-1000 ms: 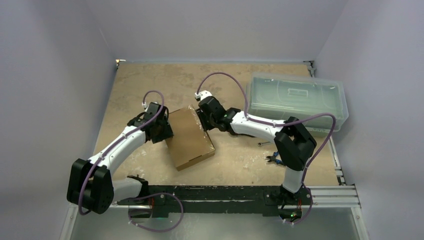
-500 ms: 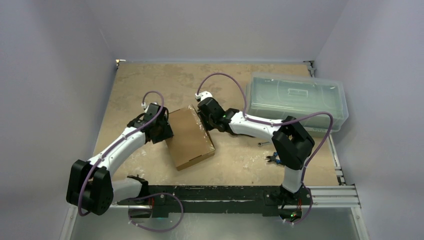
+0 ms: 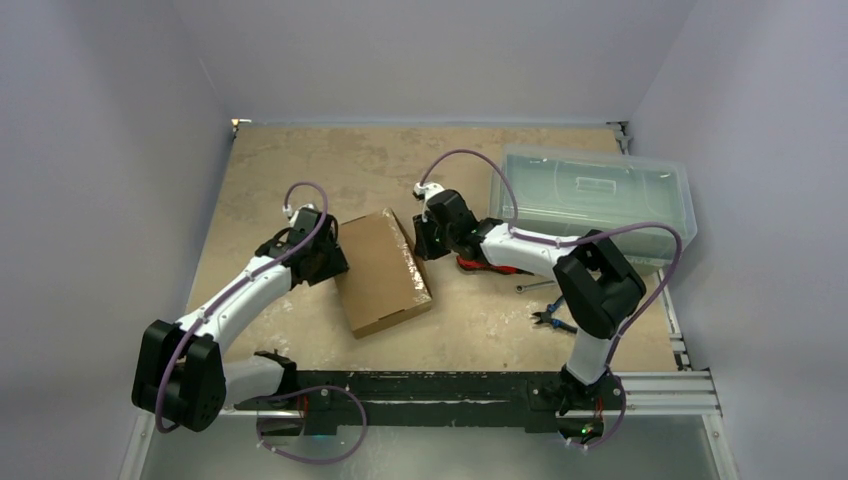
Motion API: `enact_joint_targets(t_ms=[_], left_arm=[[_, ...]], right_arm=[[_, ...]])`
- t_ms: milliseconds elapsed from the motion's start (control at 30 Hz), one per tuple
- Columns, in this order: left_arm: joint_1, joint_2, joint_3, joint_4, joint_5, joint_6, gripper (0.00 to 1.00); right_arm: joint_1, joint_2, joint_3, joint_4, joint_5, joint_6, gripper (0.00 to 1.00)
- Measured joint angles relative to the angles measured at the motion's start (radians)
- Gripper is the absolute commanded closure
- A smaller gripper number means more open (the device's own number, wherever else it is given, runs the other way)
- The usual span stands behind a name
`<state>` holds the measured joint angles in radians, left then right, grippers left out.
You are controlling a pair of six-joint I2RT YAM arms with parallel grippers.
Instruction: Unpack the express box
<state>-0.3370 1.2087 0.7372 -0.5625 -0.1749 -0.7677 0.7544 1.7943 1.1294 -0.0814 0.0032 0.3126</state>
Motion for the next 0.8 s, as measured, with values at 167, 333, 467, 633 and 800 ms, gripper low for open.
enact_joint_targets(t_ms=[167,333,467,633,800], left_arm=[[0.0,0.0,-0.005,0.019,-0.001,-0.006,0.54],[-0.001,0.0,-0.008,0.029,-0.005,-0.009,0.54],[-0.004,0.002,-0.009,0.033,-0.01,-0.016,0.54],[-0.005,0.005,-0.009,0.035,-0.013,-0.018,0.52],[-0.005,0.019,-0.009,0.049,-0.021,-0.019,0.51]], right_arm=[[-0.047,-0.017,-0.047,0.055,-0.116,0.0,0.78],[-0.108,-0.017,-0.08,0.098,-0.238,0.001,0.81],[-0.129,-0.017,-0.082,0.105,-0.277,0.0,0.8],[-0.129,-0.015,-0.083,0.109,-0.284,-0.011,0.8],[-0.133,-0.012,-0.089,0.121,-0.28,-0.012,0.85]])
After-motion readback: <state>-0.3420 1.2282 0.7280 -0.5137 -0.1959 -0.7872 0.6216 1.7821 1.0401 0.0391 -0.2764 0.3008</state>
